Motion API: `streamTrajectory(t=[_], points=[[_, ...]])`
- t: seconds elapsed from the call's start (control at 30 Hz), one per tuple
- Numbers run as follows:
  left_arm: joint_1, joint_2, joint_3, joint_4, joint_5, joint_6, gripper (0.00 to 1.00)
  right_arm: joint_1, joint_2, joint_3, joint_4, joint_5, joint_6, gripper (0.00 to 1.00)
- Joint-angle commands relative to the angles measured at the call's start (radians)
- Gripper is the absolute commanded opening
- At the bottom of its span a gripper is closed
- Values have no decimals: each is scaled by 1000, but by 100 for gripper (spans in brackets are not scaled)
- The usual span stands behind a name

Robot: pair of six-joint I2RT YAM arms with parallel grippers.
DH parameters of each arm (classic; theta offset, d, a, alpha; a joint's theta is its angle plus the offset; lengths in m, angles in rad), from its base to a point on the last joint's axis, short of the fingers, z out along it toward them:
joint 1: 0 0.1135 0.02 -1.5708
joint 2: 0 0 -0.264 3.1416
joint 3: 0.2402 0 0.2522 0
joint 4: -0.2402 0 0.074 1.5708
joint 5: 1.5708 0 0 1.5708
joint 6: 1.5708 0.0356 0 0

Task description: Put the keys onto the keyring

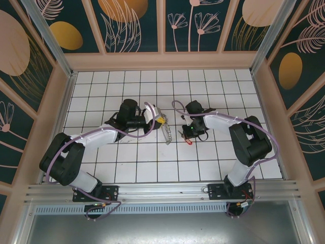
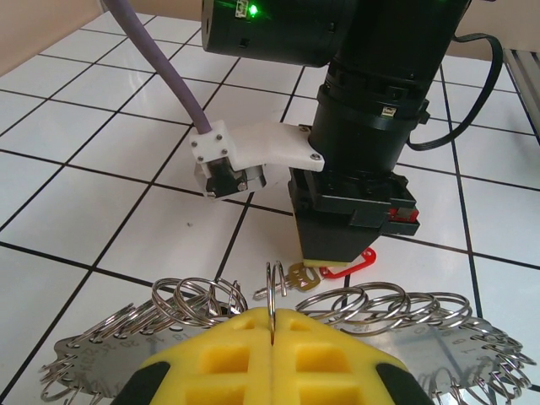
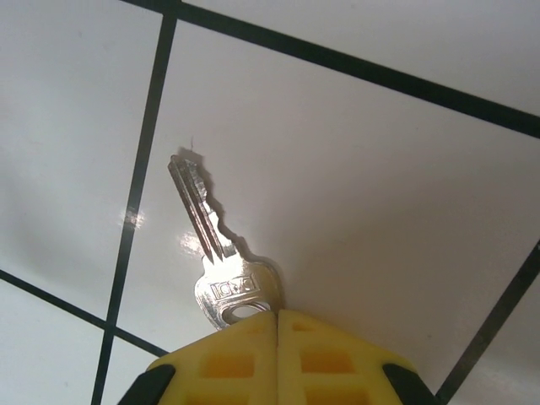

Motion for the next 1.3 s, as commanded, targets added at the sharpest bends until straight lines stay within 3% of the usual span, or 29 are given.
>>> streamTrajectory(t=[0.0,0.43,0.73,1.27], points=[[-4,-19,31,6,14,15,0,-10,-23,-3,6,34,17,0],[-4,-13,33,13,20,11,0,-34,-96,-3,26,100,33,0],[-3,-13,28,10,17,13,0,-29,-34,18,35,59,29,2],[-3,-1,31,9,16,14,0,-29,-5,29,60,-20,34,13]])
